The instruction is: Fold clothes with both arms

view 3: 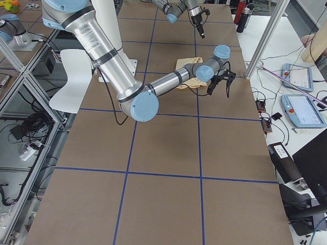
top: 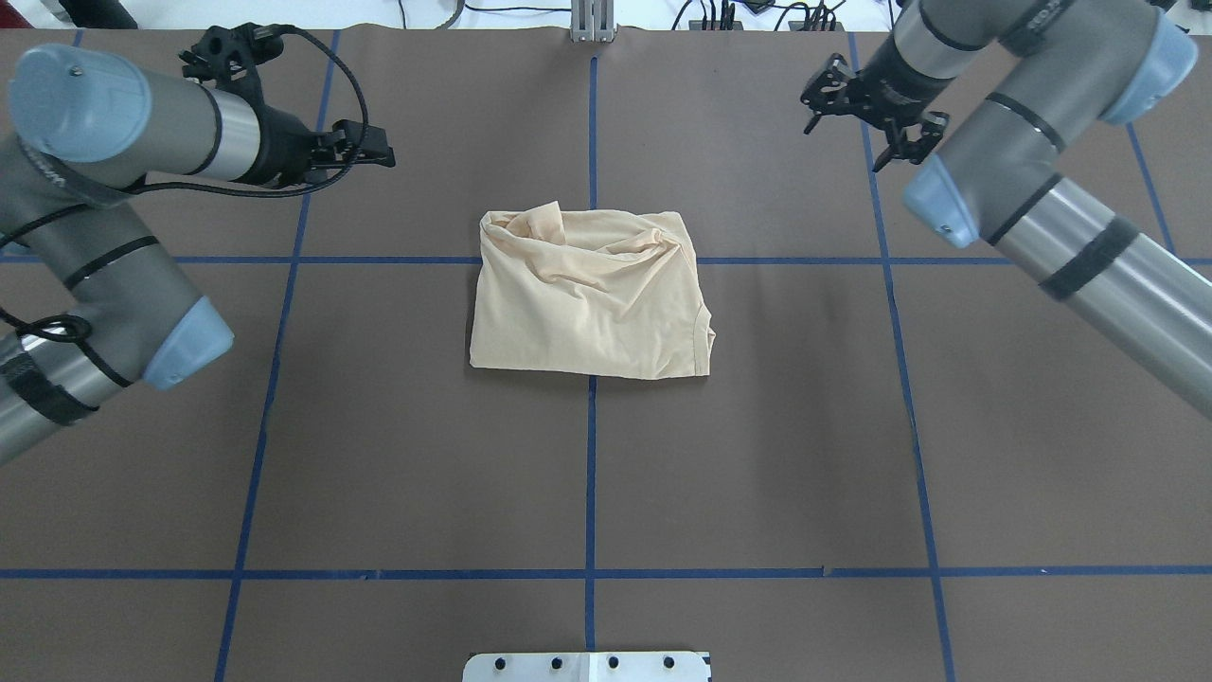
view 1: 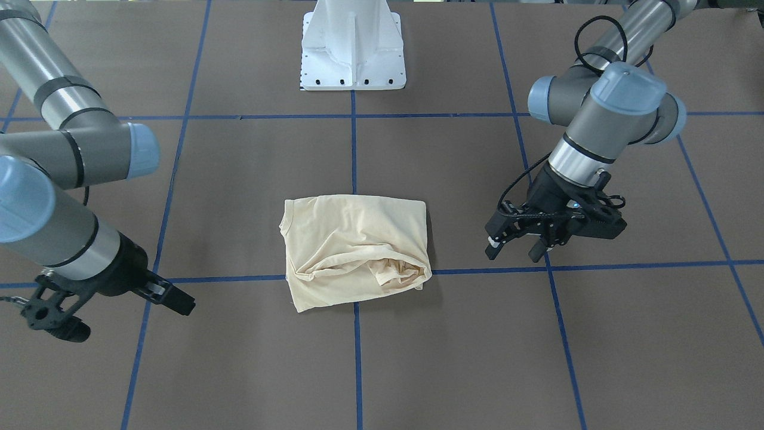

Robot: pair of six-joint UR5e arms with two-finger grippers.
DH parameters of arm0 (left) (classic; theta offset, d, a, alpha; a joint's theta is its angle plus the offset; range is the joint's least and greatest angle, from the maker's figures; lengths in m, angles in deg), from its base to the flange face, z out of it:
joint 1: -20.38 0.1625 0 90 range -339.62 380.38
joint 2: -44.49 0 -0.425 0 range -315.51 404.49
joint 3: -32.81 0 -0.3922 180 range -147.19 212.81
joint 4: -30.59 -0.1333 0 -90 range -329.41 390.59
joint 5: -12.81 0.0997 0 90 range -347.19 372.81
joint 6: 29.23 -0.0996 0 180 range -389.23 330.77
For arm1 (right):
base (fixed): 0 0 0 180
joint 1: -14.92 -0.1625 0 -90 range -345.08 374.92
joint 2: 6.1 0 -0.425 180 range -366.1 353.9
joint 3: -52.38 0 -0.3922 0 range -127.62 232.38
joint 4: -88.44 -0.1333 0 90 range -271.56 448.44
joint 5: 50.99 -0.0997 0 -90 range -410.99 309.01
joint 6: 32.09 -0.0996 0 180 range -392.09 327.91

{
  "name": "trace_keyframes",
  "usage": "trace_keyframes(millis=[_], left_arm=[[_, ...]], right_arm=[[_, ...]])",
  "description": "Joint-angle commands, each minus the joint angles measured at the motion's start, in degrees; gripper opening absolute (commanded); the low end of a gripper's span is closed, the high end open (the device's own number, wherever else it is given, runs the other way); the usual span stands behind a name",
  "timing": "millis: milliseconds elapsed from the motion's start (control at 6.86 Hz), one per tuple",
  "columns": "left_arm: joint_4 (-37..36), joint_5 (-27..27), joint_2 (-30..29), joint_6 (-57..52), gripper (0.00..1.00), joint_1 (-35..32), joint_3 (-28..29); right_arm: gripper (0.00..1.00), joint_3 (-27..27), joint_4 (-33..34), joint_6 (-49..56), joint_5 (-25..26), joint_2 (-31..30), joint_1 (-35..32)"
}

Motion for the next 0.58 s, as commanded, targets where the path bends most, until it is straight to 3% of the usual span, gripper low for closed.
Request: trace_keyframes(millis=[0,146,437], left_arm=[[-0.09,-11.19,11.00,-23.66,1.00,-10.12,-4.08],[-0.18,-13.76,16.37,-35.78,1.00,-15.58,-4.44],[-3.49,-14.14,23.08,-57.94,1.00,-25.51,-3.92]], right_arm=[[1.00,-5.63,8.30,25.94,-0.07,-7.91,-8.14],[1.00,-7.05,12.61,38.85,-0.15,-11.26,-12.61],[1.00,-7.15,13.63,54.73,-0.15,-18.02,-19.22]])
